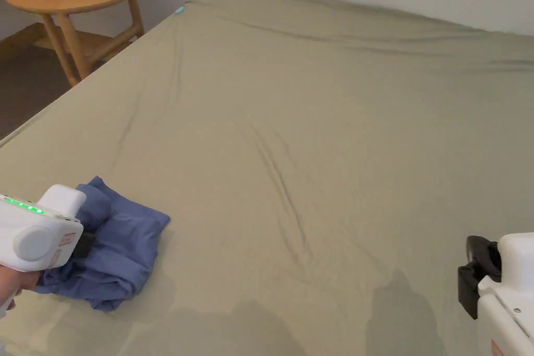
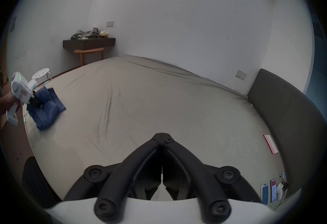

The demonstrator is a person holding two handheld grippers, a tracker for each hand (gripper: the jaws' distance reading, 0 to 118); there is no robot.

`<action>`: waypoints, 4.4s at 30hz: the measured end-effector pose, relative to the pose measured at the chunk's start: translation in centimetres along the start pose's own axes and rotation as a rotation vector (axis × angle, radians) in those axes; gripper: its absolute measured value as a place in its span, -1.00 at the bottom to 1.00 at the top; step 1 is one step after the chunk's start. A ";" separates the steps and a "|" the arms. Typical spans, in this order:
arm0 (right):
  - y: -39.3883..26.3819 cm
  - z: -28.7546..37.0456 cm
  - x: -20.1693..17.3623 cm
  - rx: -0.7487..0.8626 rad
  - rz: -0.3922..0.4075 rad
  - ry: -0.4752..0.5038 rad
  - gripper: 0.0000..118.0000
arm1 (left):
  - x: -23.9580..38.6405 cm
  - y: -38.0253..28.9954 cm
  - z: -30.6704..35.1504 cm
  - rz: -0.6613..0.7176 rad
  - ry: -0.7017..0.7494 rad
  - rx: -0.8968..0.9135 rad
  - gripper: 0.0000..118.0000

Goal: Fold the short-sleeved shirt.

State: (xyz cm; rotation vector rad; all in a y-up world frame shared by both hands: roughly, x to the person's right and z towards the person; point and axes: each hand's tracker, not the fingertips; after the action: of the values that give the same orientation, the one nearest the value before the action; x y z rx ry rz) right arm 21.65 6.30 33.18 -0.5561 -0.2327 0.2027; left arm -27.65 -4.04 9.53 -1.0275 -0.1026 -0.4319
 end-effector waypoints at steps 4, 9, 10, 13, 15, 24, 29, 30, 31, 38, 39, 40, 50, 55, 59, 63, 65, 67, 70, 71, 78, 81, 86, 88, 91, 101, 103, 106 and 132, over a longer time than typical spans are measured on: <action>0.0 -0.9 -0.5 -0.021 0.001 0.004 -0.96 | -3.1 0.6 -2.2 -0.049 0.148 -0.037 -0.39; 0.3 -1.4 -0.6 -0.034 -0.006 0.011 -0.96 | -4.7 2.3 -2.4 -0.069 0.156 -0.045 0.09; 0.5 -1.3 -0.4 -0.032 -0.007 0.013 -0.96 | -4.7 3.0 -1.6 -0.074 0.254 -0.012 0.50; 1.1 -0.5 0.4 -0.009 -0.006 0.007 -0.96 | -4.7 4.9 3.8 0.033 0.325 0.285 0.99; 1.7 0.3 1.2 0.012 -0.015 -0.001 -0.96 | -4.0 6.3 8.0 0.144 0.238 0.396 0.99; 5.3 6.5 5.3 0.201 -0.066 -0.059 -0.96 | 8.2 7.2 25.0 0.395 -0.082 0.936 0.99; 6.2 11.1 8.0 0.309 -0.039 -0.150 -0.96 | 16.9 5.7 32.0 0.400 -0.235 1.077 0.99; 6.2 11.8 8.4 0.319 -0.039 -0.161 -0.96 | 18.2 5.5 32.9 0.389 -0.253 1.089 0.98; 6.2 12.7 8.9 0.329 -0.041 -0.172 -0.96 | 19.7 5.4 33.8 0.371 -0.280 1.102 0.97; 4.1 15.9 11.4 0.352 -0.052 -0.230 -0.96 | 28.6 4.8 37.3 0.236 -0.350 1.145 -0.69; 3.7 16.1 11.6 0.352 -0.058 -0.234 -0.96 | 29.5 4.6 37.5 0.226 -0.361 1.145 -0.92; 3.3 16.3 11.8 0.353 -0.064 -0.240 -0.96 | 30.7 4.5 37.9 0.208 -0.369 1.144 -0.95; 1.0 16.3 12.4 0.354 -0.105 -0.263 -0.96 | 36.0 2.1 38.0 0.051 -0.309 1.140 -1.00; 0.7 16.2 12.2 0.349 -0.109 -0.259 -0.96 | 35.9 1.4 37.9 0.033 -0.336 1.125 -1.00; 0.8 16.3 11.7 0.361 -0.118 -0.242 -0.96 | 35.6 1.2 37.4 0.037 -0.318 1.115 -1.00; 1.0 16.2 11.3 0.363 -0.104 -0.247 -0.96 | 35.5 1.3 37.4 0.031 -0.301 1.117 -1.00; 1.0 16.1 11.1 0.363 -0.104 -0.244 -0.96 | 35.4 1.2 37.6 0.036 -0.298 1.125 -1.00; 1.0 16.1 10.9 0.365 -0.097 -0.248 -0.96 | 35.3 1.4 37.7 0.037 -0.294 1.129 -1.00; 1.0 16.2 10.8 0.369 -0.090 -0.252 -0.96 | 35.2 1.3 37.8 0.043 -0.274 1.135 -1.00; 1.0 16.2 10.7 0.370 -0.091 -0.250 -0.96 | 35.2 1.3 37.7 0.048 -0.273 1.135 -1.00; 0.7 15.9 10.5 0.372 -0.091 -0.238 -0.96 | 35.3 1.1 37.3 0.064 -0.253 1.111 -1.00; 0.5 15.6 10.5 0.366 -0.090 -0.232 -0.96 | 35.5 1.0 37.3 0.066 -0.253 1.107 -1.00; 0.3 15.5 10.8 0.366 -0.102 -0.233 -0.96 | 35.8 1.2 37.3 0.062 -0.248 1.106 -1.00; 0.3 15.6 11.0 0.369 -0.109 -0.236 -0.96 | 35.9 1.2 37.3 0.056 -0.251 1.104 -1.00; 0.2 15.5 11.1 0.368 -0.111 -0.228 -0.96 | 36.0 1.3 37.2 0.056 -0.254 1.105 -1.00; 0.1 15.0 11.3 0.378 -0.105 -0.205 0.55 | 35.4 1.4 36.5 0.060 -0.237 1.093 1.00; 0.1 15.0 11.1 0.382 -0.066 -0.208 0.59 | 36.0 0.9 36.2 0.075 -0.235 1.119 1.00; 0.1 14.8 10.5 0.382 -0.040 -0.236 0.74 | 36.2 0.9 36.1 0.078 -0.223 1.115 1.00; 3.8 16.4 13.0 0.123 -0.340 -0.249 0.75 | 34.0 1.2 37.4 0.111 -0.234 1.130 1.00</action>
State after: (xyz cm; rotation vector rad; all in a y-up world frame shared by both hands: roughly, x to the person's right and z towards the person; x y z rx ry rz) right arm 29.11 20.85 46.78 -0.3608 -0.5480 -0.0454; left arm 8.17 17.92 37.58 0.0390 -0.4404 -0.0954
